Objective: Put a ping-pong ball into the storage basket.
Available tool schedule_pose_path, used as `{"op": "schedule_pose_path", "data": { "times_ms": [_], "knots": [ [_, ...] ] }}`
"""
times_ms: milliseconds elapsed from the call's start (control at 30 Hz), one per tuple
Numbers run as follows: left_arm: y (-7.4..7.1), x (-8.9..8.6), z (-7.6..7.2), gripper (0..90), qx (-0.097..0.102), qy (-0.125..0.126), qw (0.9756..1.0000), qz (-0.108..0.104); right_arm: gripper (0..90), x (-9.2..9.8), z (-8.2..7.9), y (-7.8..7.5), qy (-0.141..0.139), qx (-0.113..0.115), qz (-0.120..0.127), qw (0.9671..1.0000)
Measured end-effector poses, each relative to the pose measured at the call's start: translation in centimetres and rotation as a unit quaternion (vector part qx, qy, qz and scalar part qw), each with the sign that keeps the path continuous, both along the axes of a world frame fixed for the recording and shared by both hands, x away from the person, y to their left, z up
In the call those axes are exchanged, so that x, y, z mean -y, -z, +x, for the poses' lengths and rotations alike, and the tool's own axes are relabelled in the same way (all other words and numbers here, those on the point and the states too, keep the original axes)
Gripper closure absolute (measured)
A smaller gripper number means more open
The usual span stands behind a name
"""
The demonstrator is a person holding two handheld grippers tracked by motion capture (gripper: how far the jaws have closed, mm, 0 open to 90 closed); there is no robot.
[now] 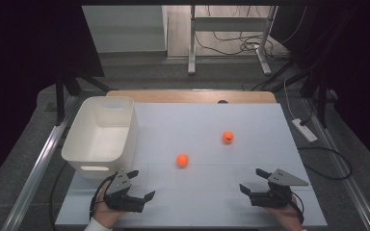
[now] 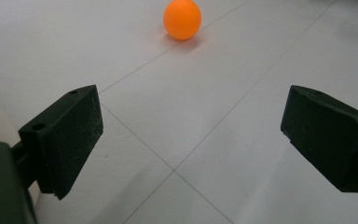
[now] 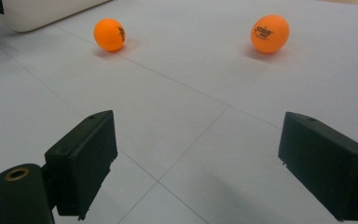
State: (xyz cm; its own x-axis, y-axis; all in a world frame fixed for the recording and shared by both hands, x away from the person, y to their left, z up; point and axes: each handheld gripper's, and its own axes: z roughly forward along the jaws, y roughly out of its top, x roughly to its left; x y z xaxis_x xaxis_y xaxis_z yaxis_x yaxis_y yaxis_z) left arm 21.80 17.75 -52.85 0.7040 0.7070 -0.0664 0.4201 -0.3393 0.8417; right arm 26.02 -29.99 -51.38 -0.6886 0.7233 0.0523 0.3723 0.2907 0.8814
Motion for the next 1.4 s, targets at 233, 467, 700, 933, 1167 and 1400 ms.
{"op": "schedule_pose_path", "data": {
  "times_ms": [233,467,700,933,1167,1400],
  "knots": [
    [0.1,-0.1,0.1,6.6,-0.003,-0.003,1.0000,0.000,11.4,-0.1,0.1,0.1,-0.003,-0.003,0.002,1.0000],
    [0.1,0.1,0.0,6.7,-0.003,0.001,1.0000,0.000,11.6,-0.2,0.0,0.0,-0.002,0.000,0.000,1.0000],
    [0.0,0.1,0.0,6.8,-0.005,-0.003,1.0000,-0.003,11.5,-0.2,0.1,0.1,-0.002,-0.001,-0.004,1.0000],
    [-0.2,0.3,0.0,7.2,-0.006,-0.001,1.0000,-0.001,11.6,-0.1,0.0,0.0,-0.002,0.001,-0.003,1.0000],
    [-0.6,0.6,0.0,7.3,-0.008,0.002,0.9999,-0.013,11.6,-0.2,-0.1,-0.1,-0.004,0.002,-0.003,1.0000],
    [-1.2,0.8,0.1,7.7,-0.003,-0.001,0.9998,-0.018,11.6,-0.2,0.0,0.0,-0.011,-0.002,0.000,0.9999]
  ]
}}
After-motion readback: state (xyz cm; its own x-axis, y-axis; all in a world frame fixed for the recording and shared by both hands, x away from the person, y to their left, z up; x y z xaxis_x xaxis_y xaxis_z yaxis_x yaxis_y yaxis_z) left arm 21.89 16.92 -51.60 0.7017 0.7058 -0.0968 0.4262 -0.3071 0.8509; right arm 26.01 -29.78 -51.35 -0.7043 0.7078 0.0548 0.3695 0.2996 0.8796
